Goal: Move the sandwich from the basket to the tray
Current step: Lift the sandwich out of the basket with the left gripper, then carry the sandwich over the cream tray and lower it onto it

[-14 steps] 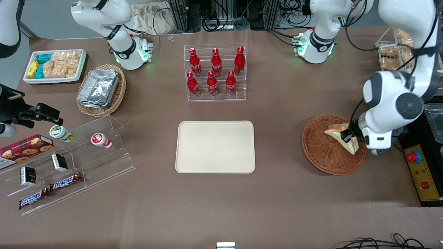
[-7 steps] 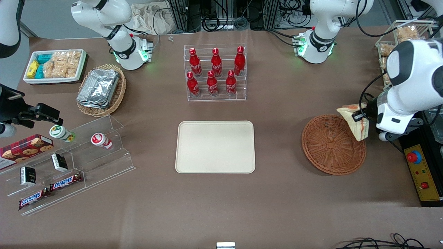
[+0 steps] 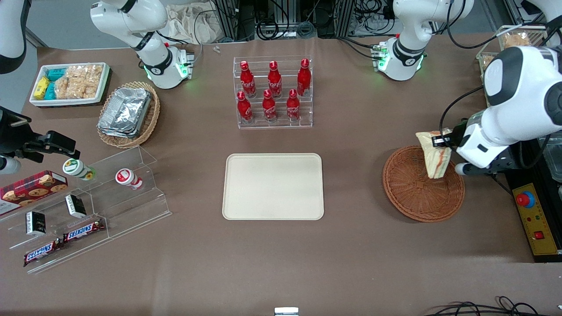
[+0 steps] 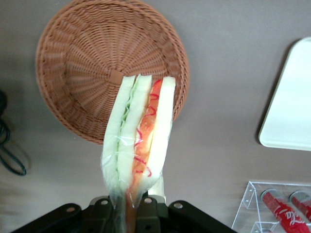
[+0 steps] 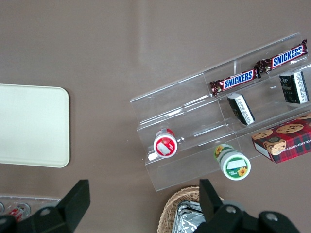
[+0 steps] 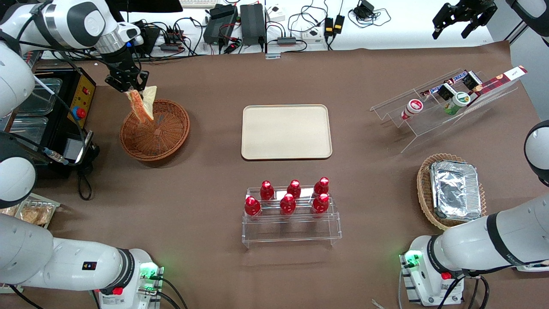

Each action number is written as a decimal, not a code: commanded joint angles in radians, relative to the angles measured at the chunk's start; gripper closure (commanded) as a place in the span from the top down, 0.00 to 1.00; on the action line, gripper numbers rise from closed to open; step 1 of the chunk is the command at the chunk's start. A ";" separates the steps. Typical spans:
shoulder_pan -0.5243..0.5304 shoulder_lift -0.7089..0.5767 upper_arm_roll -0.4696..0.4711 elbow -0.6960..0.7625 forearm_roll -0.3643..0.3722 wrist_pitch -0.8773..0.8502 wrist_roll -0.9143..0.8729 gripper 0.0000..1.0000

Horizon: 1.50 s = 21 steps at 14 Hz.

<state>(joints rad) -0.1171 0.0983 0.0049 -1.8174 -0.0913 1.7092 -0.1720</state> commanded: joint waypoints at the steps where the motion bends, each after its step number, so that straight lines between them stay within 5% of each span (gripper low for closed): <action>1: -0.013 0.040 -0.035 0.043 -0.018 0.021 0.034 0.00; 6: -0.042 0.043 -0.190 0.004 0.011 0.154 -0.087 0.00; 14: -0.285 0.239 -0.198 0.013 0.065 0.400 -0.446 0.00; 21: -0.384 0.471 -0.197 0.107 0.208 0.599 -0.627 0.00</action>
<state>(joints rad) -0.4864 0.5209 -0.2024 -1.7538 0.0886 2.2725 -0.7699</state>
